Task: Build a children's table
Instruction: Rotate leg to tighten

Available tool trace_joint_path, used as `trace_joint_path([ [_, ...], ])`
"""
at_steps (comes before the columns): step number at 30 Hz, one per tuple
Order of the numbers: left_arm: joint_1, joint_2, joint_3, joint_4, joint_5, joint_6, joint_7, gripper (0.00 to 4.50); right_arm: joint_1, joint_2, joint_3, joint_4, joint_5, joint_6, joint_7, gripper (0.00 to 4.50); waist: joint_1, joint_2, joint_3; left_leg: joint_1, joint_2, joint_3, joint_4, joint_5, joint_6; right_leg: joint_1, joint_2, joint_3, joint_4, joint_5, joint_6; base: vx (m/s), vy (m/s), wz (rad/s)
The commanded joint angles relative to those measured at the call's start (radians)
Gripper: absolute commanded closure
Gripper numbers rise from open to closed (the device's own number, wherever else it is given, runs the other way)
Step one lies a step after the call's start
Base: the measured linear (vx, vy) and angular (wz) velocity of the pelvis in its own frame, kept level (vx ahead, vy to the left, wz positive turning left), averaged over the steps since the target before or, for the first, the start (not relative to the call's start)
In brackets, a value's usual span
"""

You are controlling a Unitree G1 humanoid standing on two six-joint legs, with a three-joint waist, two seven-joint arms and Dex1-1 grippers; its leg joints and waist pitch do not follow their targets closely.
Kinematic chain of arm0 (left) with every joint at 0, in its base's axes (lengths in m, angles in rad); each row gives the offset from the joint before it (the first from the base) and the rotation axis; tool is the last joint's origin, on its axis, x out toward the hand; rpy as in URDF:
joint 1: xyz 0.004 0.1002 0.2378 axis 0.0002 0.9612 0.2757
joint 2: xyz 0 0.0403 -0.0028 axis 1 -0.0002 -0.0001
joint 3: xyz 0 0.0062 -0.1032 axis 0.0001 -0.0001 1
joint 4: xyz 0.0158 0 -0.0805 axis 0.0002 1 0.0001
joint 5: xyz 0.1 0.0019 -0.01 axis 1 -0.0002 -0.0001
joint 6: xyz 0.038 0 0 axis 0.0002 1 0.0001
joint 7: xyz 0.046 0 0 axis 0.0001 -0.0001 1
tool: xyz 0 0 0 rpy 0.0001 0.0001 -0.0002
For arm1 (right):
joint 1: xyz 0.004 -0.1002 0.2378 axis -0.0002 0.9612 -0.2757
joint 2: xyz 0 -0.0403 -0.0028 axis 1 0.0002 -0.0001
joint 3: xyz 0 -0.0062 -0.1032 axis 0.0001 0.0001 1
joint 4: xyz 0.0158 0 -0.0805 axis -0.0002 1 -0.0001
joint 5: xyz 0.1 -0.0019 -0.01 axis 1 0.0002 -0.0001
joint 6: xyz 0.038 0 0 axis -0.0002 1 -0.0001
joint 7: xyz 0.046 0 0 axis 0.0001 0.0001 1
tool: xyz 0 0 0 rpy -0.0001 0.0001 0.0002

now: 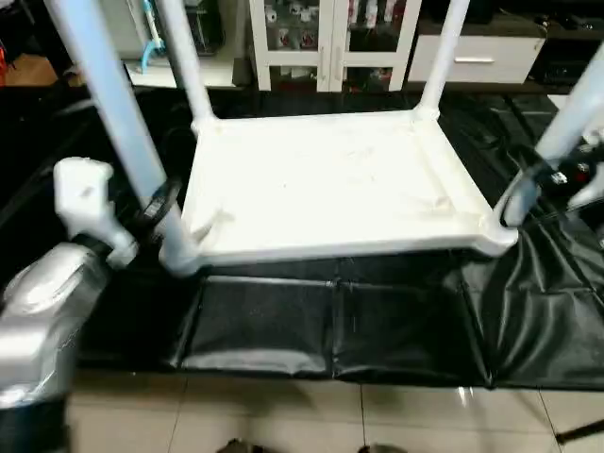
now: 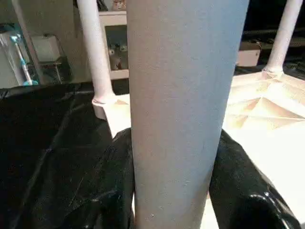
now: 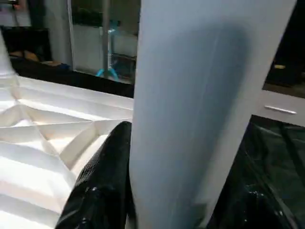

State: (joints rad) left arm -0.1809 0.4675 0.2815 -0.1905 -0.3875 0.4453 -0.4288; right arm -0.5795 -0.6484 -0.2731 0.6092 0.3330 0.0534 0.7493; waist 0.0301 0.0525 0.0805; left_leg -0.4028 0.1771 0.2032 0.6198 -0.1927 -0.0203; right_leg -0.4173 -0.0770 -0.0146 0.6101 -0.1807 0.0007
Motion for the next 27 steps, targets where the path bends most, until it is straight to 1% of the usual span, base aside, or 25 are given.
trace_joint_path([
  [1, 0.023, 0.034, 0.002, -0.103, -0.034, 0.036, -0.065, 2.62, 0.056, 0.01, 0.061, -0.226, 0.029, 0.079, 0.06, 2.75, 0.003, -0.012, -0.057, 0.031, 0.046, -0.02, -0.083, -0.227, 0.094, 0.041, -0.038, 0.014, -0.073, -0.199, -0.26, 0.0, 0.0, 0.0],
  [2, 0.031, 0.041, 0.014, -0.111, -0.037, 0.04, -0.063, 2.62, 0.073, 0.008, 0.059, -0.258, 0.038, 0.094, 0.059, 2.75, -0.003, -0.011, -0.054, 0.032, 0.046, -0.023, -0.09, -0.26, 0.074, 0.035, -0.038, 0.014, -0.079, -0.266, -0.232, 0.0, 0.0, 0.0],
  [3, 0.032, 0.042, 0.016, -0.113, -0.038, 0.041, -0.063, 2.62, 0.076, 0.007, 0.059, -0.263, 0.04, 0.096, 0.058, 2.75, -0.003, -0.011, -0.054, 0.032, 0.046, -0.023, -0.09, -0.26, 0.074, 0.035, -0.038, 0.014, -0.079, -0.266, -0.232, 0.0, 0.0, 0.0],
  [4, 0.056, 0.062, 0.052, -0.133, -0.043, 0.051, -0.058, 2.62, 0.126, 0.004, 0.046, -0.357, 0.067, 0.152, 0.038, 2.75, -0.004, -0.012, -0.053, 0.036, 0.046, -0.026, -0.092, -0.285, 0.052, 0.029, -0.04, 0.017, -0.083, -0.306, -0.211, 0.0, 0.0, 0.0],
  [5, 0.068, 0.071, 0.067, -0.137, -0.038, 0.052, -0.052, 2.62, 0.152, 0.003, 0.038, -0.406, 0.084, 0.186, 0.023, 2.75, -0.003, -0.013, -0.049, 0.035, 0.045, -0.026, -0.094, -0.29, 0.047, 0.029, -0.038, 0.018, -0.087, -0.312, -0.203, 0.0, 0.0, 0.0],
  [7, 0.08, 0.081, 0.096, -0.129, -0.015, 0.044, -0.021, 2.62, 0.207, 0.008, 0.027, -0.51, 0.108, 0.244, -0.028, 2.75, -0.003, -0.01, -0.048, 0.037, 0.046, -0.028, -0.099, -0.297, 0.035, 0.025, -0.037, 0.019, -0.088, -0.314, -0.182, 0.0, 0.0, 0.0],
  [8, 0.08, 0.081, 0.096, -0.129, -0.015, 0.044, -0.021, 2.62, 0.207, 0.008, 0.027, -0.51, 0.108, 0.244, -0.028, 2.75, -0.003, -0.01, -0.049, 0.038, 0.045, -0.028, -0.099, -0.298, 0.027, 0.023, -0.036, 0.02, -0.088, -0.31, -0.172, 0.0, 0.0, 0.0],
  [9, 0.084, 0.081, 0.105, -0.124, -0.01, 0.043, -0.005, 2.62, 0.233, 0.012, 0.023, -0.561, 0.12, 0.271, -0.056, 2.75, -0.004, -0.009, -0.048, 0.036, 0.044, -0.029, -0.1, -0.297, 0.02, 0.024, -0.037, 0.021, -0.088, -0.307, -0.166, 0.0, 0.0, 0.0],
  [10, 0.084, 0.08, 0.105, -0.122, -0.009, 0.042, 0.0, 2.62, 0.244, 0.015, 0.022, -0.584, 0.124, 0.285, -0.072, 2.75, -0.004, -0.005, -0.048, 0.038, 0.043, -0.028, -0.1, -0.3, 0.014, 0.021, -0.036, 0.021, -0.09, -0.302, -0.161, 0.0, 0.0, 0.0],
  [11, 0.083, 0.075, 0.102, -0.125, -0.005, 0.042, 0.014, 2.62, 0.264, 0.028, 0.012, -0.632, 0.144, 0.332, -0.103, 2.75, -0.005, -0.002, -0.048, 0.039, 0.043, -0.028, -0.1, -0.301, 0.01, 0.02, -0.037, 0.021, -0.088, -0.299, -0.161, 0.0, 0.0, 0.0],
  [12, 0.083, 0.075, 0.102, -0.125, -0.005, 0.042, 0.014, 2.62, 0.264, 0.028, 0.012, -0.632, 0.144, 0.332, -0.103, 2.75, -0.004, -0.004, -0.049, 0.038, 0.043, -0.029, -0.102, -0.301, 0.006, 0.022, -0.036, 0.021, -0.088, -0.292, -0.155, 0.0, 0.0, 0.0],
  [13, 0.058, 0.061, 0.091, -0.099, 0.027, 0.039, 0.059, 2.62, 0.284, 0.036, 0.003, -0.668, 0.167, 0.386, -0.118, 2.75, -0.005, -0.002, -0.049, 0.038, 0.042, -0.03, -0.101, -0.301, 0.003, 0.022, -0.036, 0.021, -0.087, -0.285, -0.155, 0.0, 0.0, 0.0],
  [14, 0.046, 0.058, 0.085, -0.085, 0.043, 0.036, 0.076, 2.62, 0.291, 0.037, 0.0, -0.68, 0.178, 0.408, -0.121, 2.44, -0.004, -0.003, -0.049, 0.039, 0.042, -0.029, -0.101, -0.291, 0.005, 0.022, -0.035, 0.022, -0.088, -0.262, -0.153, 0.0, 0.0, 0.0],
  [15, 0.038, 0.056, 0.079, -0.074, 0.056, 0.031, 0.088, 2.62, 0.295, 0.039, -0.005, -0.685, 0.191, 0.425, -0.121, 2.44, -0.003, 0.003, -0.05, 0.04, 0.042, -0.029, -0.1, -0.285, 0.003, 0.023, -0.036, 0.022, -0.086, -0.253, -0.154, 0.0, 0.0, 0.0],
  [16, 0.038, 0.056, 0.079, -0.074, 0.056, 0.031, 0.088, 2.62, 0.295, 0.039, -0.005, -0.685, 0.191, 0.425, -0.121, 2.25, -0.003, 0.0, -0.051, 0.039, 0.04, -0.029, -0.099, -0.278, 0.001, 0.024, -0.036, 0.021, -0.086, -0.24, -0.156, 0.0, 0.0, 0.0],
  [17, 0.019, 0.047, 0.077, -0.054, 0.062, 0.013, 0.1, 2.62, 0.293, 0.049, -0.021, -0.688, 0.188, 0.431, -0.151, 2.12, -0.003, -0.001, -0.052, 0.039, 0.041, -0.029, -0.1, -0.271, 0.001, 0.025, -0.037, 0.021, -0.086, -0.231, -0.157, 0.0, 0.0, 0.0],
  [18, 0.007, 0.045, 0.076, -0.041, 0.07, 0.007, 0.111, 2.62, 0.289, 0.055, -0.03, -0.692, 0.197, 0.438, -0.163, 2.11, -0.003, 0.001, -0.052, 0.038, 0.04, -0.028, -0.099, -0.259, 0.003, 0.026, -0.037, 0.021, -0.085, -0.216, -0.162, 0.0, 0.0, 0.0],
  [19, -0.004, 0.043, 0.074, -0.031, 0.075, 0.0, 0.116, 2.62, 0.287, 0.059, -0.035, -0.7, 0.201, 0.442, -0.175, 2.11, -0.002, 0.001, -0.054, 0.04, 0.04, -0.028, -0.097, -0.252, 0.003, 0.025, -0.037, 0.02, -0.084, -0.203, -0.167, 0.0, 0.0, 0.0],
  [21, -0.014, 0.043, 0.07, -0.021, 0.083, -0.01, 0.12, 2.62, 0.285, 0.063, -0.037, -0.708, 0.208, 0.447, -0.182, 1.87, -0.002, 0.001, -0.055, 0.039, 0.04, -0.028, -0.098, -0.241, 0.003, 0.028, -0.037, 0.019, -0.082, -0.187, -0.169, 0.0, 0.0, 0.0],
  [22, -0.024, 0.045, 0.065, -0.012, 0.09, -0.014, 0.123, 2.62, 0.284, 0.065, -0.038, -0.713, 0.213, 0.449, -0.184, 1.78, -0.002, 0.0, -0.057, 0.036, 0.04, -0.029, -0.097, -0.224, 0.005, 0.032, -0.038, 0.019, -0.079, -0.163, -0.174, 0.0, 0.0, 0.0],
  [23, -0.032, 0.044, 0.06, -0.006, 0.085, -0.012, 0.12, 2.62, 0.289, 0.068, -0.039, -0.734, 0.227, 0.459, -0.185, 1.72, -0.001, 0.005, -0.056, 0.038, 0.04, -0.029, -0.098, -0.221, 0.006, 0.03, -0.037, 0.019, -0.079, -0.157, -0.176, 0.0, 0.0, 0.0],
  [24, -0.036, 0.043, 0.058, -0.005, 0.08, -0.01, 0.117, 2.62, 0.291, 0.071, -0.044, -0.747, 0.234, 0.466, -0.187, 1.64, -0.001, 0.004, -0.057, 0.039, 0.039, -0.028, -0.096, -0.212, 0.007, 0.031, -0.036, 0.019, -0.078, -0.14, -0.18, 0.0, 0.0, 0.0],
  [25, -0.037, 0.041, 0.056, -0.006, 0.075, -0.009, 0.115, 2.62, 0.293, 0.074, -0.05, -0.758, 0.239, 0.473, -0.191, 1.49, -0.001, 0.005, -0.058, 0.039, 0.039, -0.028, -0.095, -0.204, 0.009, 0.032, -0.037, 0.019, -0.076, -0.128, -0.183, 0.0, 0.0, 0.0],
  [26, -0.038, 0.037, 0.056, -0.009, 0.067, -0.003, 0.113, 2.62, 0.294, 0.08, -0.062, -0.77, 0.25, 0.478, -0.194, 1.49, -0.001, 0.004, -0.058, 0.037, 0.039, -0.027, -0.094, -0.188, 0.016, 0.035, -0.038, 0.019, -0.075, -0.103, -0.192, 0.0, 0.0, 0.0],
  [27, -0.038, 0.031, 0.058, -0.013, 0.06, 0.0, 0.112, 2.62, 0.292, 0.085, -0.074, -0.775, 0.247, 0.474, -0.203, 1.29, 0.0, 0.004, -0.059, 0.037, 0.04, -0.027, -0.094, -0.185, 0.018, 0.035, -0.038, 0.019, -0.074, -0.098, -0.194, 0.0, 0.0, 0.0],
])
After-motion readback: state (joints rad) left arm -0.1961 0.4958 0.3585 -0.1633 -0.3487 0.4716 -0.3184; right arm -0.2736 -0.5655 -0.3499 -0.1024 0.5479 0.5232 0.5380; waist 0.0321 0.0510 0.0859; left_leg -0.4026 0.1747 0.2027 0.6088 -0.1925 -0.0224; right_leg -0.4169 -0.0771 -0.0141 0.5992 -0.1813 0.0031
